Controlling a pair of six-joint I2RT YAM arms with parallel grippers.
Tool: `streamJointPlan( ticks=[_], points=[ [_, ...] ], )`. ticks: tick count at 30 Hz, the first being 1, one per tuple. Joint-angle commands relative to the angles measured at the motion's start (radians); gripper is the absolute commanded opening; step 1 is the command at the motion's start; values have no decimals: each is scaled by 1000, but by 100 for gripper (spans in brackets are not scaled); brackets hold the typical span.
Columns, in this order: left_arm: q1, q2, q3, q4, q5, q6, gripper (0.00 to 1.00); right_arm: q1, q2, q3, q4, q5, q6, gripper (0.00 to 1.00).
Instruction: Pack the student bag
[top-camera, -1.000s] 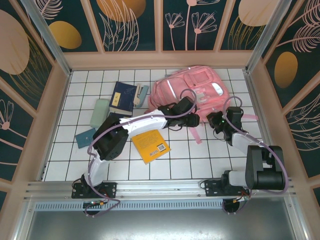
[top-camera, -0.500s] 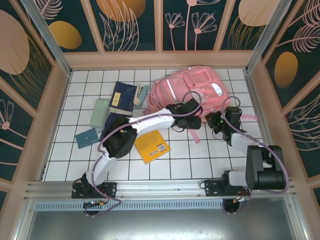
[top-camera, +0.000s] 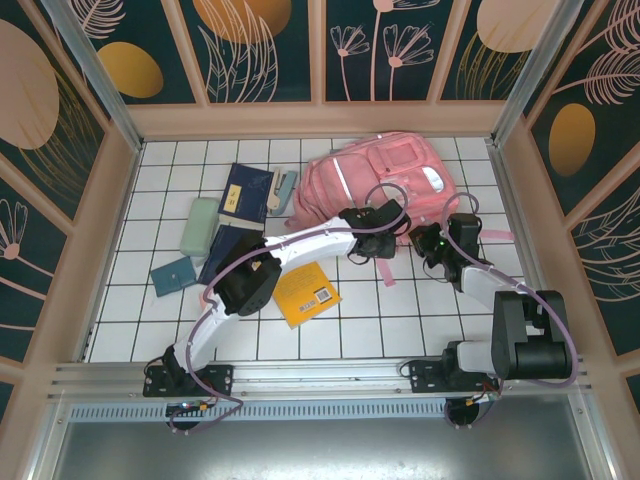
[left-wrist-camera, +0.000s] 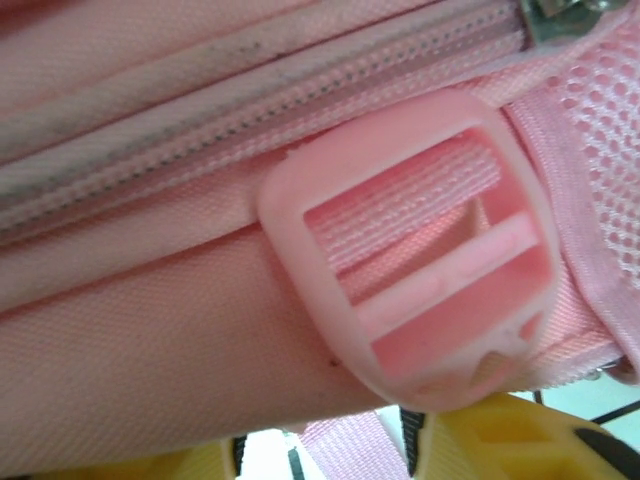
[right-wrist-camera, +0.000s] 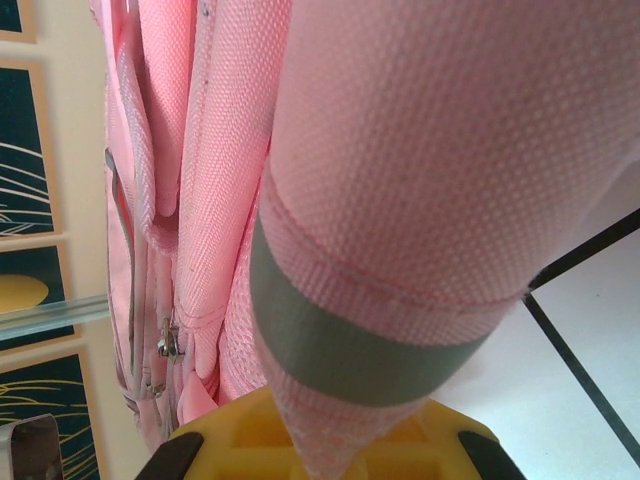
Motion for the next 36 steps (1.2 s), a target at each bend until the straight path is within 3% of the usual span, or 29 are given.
streamJointPlan(
  ticks=[1,17,25,36],
  points=[
    [13,-14,-34,-66,-101,9,41,2,-35,5,0,12,-22,0],
    [16,-38,-91,-21,-148,42,0,2,-63,-2,-22,27,-25,0],
    [31,-112,-170,-13,-159,44,0,-10,-65,7,-29,33,-35,0],
    [163,-401,-539,64,-153,69,0,-89,-61,5,-45,27,-77,0]
  ],
)
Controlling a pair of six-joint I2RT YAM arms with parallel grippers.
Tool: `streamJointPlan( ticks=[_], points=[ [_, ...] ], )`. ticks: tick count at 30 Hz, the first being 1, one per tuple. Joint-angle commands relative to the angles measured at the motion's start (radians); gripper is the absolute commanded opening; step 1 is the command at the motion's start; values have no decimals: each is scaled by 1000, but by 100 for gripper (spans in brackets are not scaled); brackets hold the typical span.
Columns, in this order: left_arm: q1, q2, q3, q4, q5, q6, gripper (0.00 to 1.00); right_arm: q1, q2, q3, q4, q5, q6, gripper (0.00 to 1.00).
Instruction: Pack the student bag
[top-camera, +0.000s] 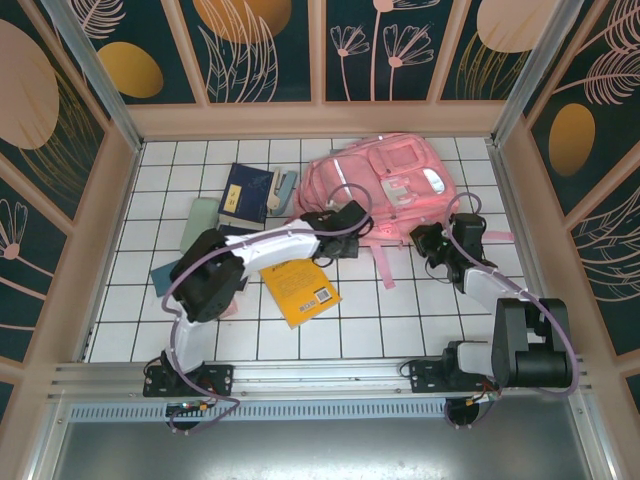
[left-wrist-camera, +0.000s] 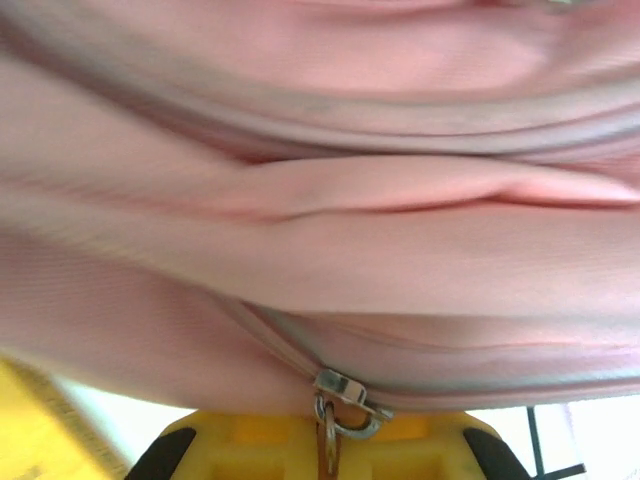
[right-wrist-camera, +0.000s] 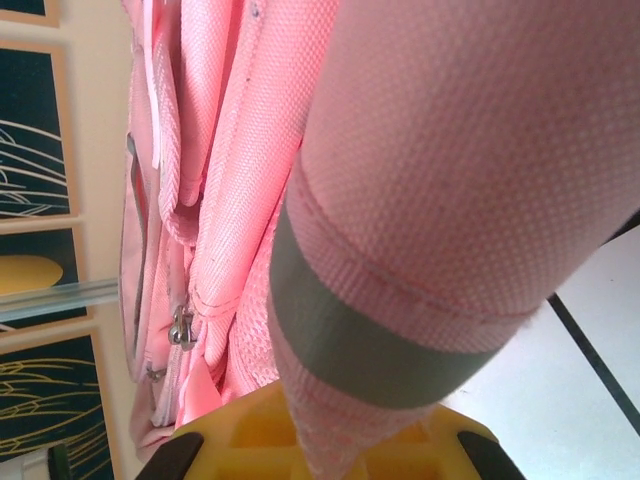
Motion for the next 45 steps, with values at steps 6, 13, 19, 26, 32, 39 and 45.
streamJointPlan(
  ticks=[6,13,19,26,32,39,45],
  points=[
    [141,-140,-131,-52,-35,122,0,-78,8,35,-18,80,-82,0],
    [131,-104,-74,79,265,260,0,-98,50,145,-88,100,-153,35],
    [33,-40,39,118,377,308,0,-80,-53,212,-315,221,-156,68],
    [-28,54,161,167,497,285,0,-46,-233,143,-507,245,-92,72],
    [-36,68,167,143,515,302,0,84,-317,7,-349,150,105,69],
    [-37,37,116,133,517,308,0,197,-237,-2,-207,182,191,60],
    [-40,6,65,125,507,298,0,207,-147,-23,-22,144,237,45]
  ],
)
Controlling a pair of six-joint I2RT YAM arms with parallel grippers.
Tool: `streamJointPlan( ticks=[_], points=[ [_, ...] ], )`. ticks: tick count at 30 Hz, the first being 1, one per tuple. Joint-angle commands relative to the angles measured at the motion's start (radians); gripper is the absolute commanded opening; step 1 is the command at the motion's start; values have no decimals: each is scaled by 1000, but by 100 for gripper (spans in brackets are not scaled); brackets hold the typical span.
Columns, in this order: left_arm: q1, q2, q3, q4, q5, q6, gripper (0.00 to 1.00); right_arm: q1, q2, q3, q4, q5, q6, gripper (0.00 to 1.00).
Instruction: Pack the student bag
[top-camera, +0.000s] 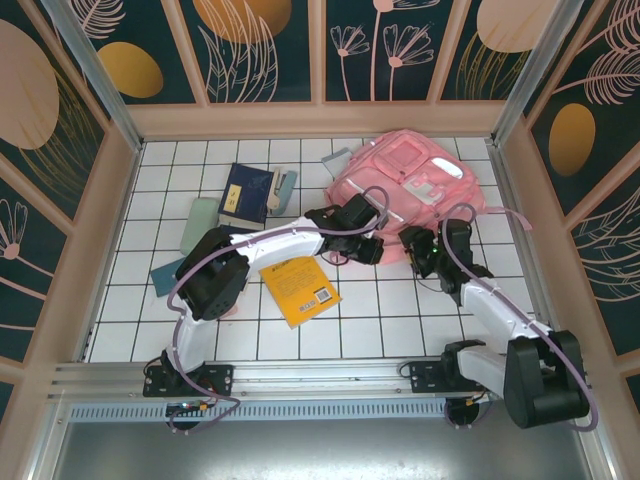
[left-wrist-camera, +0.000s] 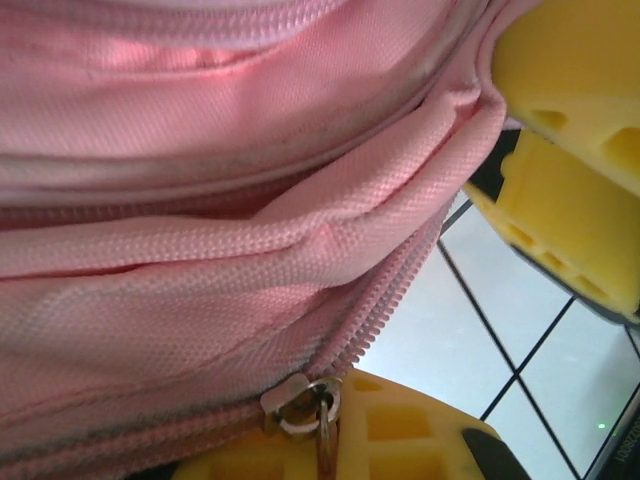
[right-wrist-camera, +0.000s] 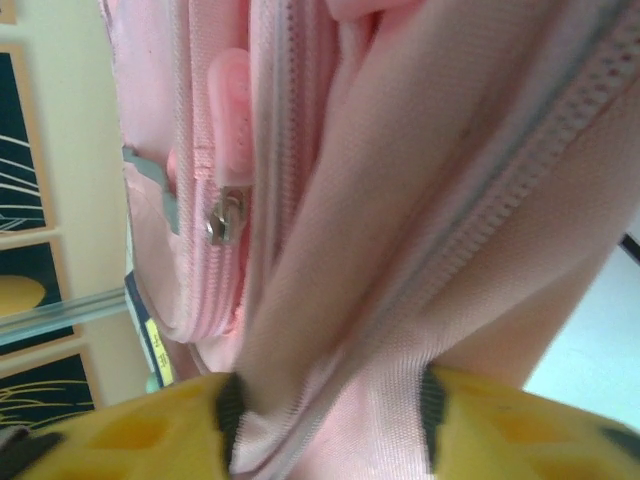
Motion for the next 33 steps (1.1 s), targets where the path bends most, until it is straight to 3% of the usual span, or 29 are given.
streamJointPlan(
  ticks=[1,4,5,10,19,33],
  points=[
    [-14,-65,-26,3,17,21,0,19,31,-8,158,-34,42,34],
    [-15,-66,-23,-27,-16,27,0,20,33,10,107,0,15,1],
    [-13,-62,-17,-44,-34,32,0,18,30,18,82,15,0,0],
    [19,-55,-13,-121,-110,54,0,-6,20,56,-55,86,-59,0],
    [183,-95,-88,-176,-213,91,0,-111,0,56,-126,78,-134,0],
    [396,-54,-63,-160,-263,159,0,-194,-3,86,-177,54,-228,0]
  ],
)
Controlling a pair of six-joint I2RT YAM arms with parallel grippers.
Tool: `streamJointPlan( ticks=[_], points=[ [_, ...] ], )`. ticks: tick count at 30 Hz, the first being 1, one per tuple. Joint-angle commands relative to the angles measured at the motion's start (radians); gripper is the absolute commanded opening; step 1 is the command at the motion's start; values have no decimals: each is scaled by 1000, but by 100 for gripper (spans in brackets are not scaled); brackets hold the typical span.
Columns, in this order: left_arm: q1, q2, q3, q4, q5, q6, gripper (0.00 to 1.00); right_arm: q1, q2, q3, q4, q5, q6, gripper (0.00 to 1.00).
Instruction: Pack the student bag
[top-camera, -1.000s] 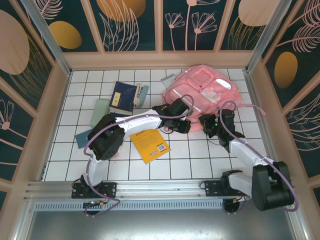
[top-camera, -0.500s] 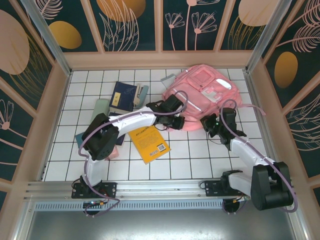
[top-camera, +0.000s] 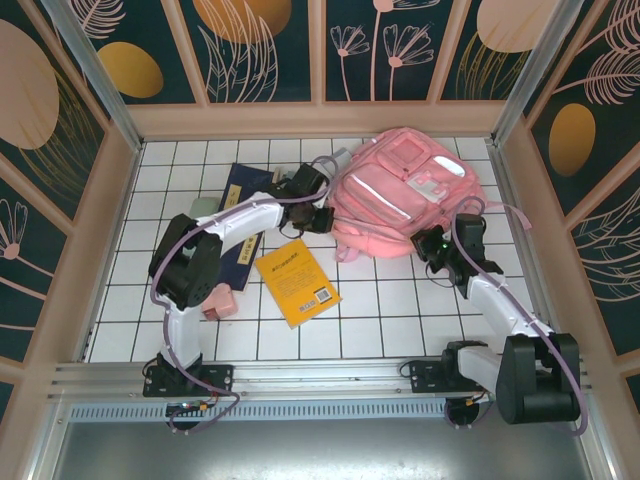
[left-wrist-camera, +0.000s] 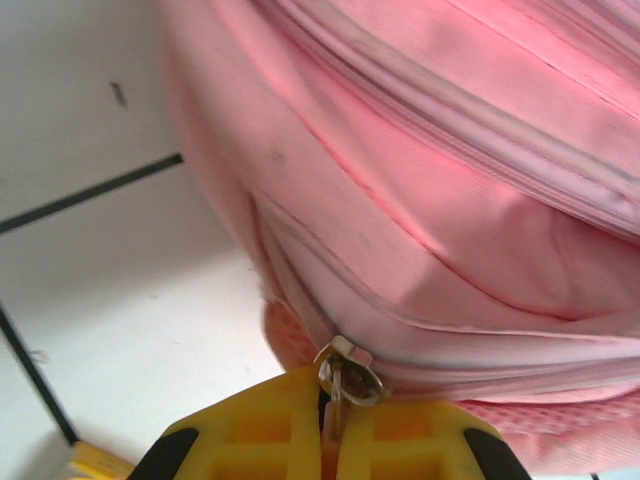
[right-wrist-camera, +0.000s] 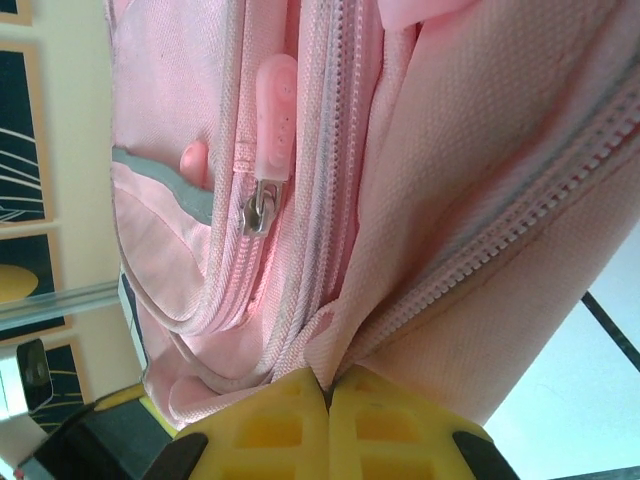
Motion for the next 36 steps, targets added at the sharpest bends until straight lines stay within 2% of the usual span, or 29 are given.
streamJointPlan(
  ticks=[1,5,8,15,17,19,22,24,30,36],
  points=[
    [95,17,17,-103,-187,37,0,-58,20,39,-64,138,-74,0],
    [86,-29,-18,-74,-92,52,0,-64,99,106,-60,141,-140,0],
    [47,-87,-71,-58,-77,66,0,-78,164,183,-78,173,-203,0],
    [-129,-123,-99,14,40,21,0,-140,319,376,-115,222,-323,1],
    [-175,-106,-74,47,71,-10,0,-159,356,429,-140,227,-348,15],
    [-215,-71,-26,61,93,-37,0,-167,373,474,-183,255,-361,34],
    [-260,-4,49,90,134,-77,0,-166,337,496,-231,274,-361,53],
    [-278,46,100,112,157,-109,0,-161,294,482,-273,284,-346,59],
    [-311,168,270,119,199,-130,0,-106,98,307,-360,239,-238,65],
    [-326,217,318,100,214,-125,0,26,-67,141,-368,204,-64,77]
  ],
)
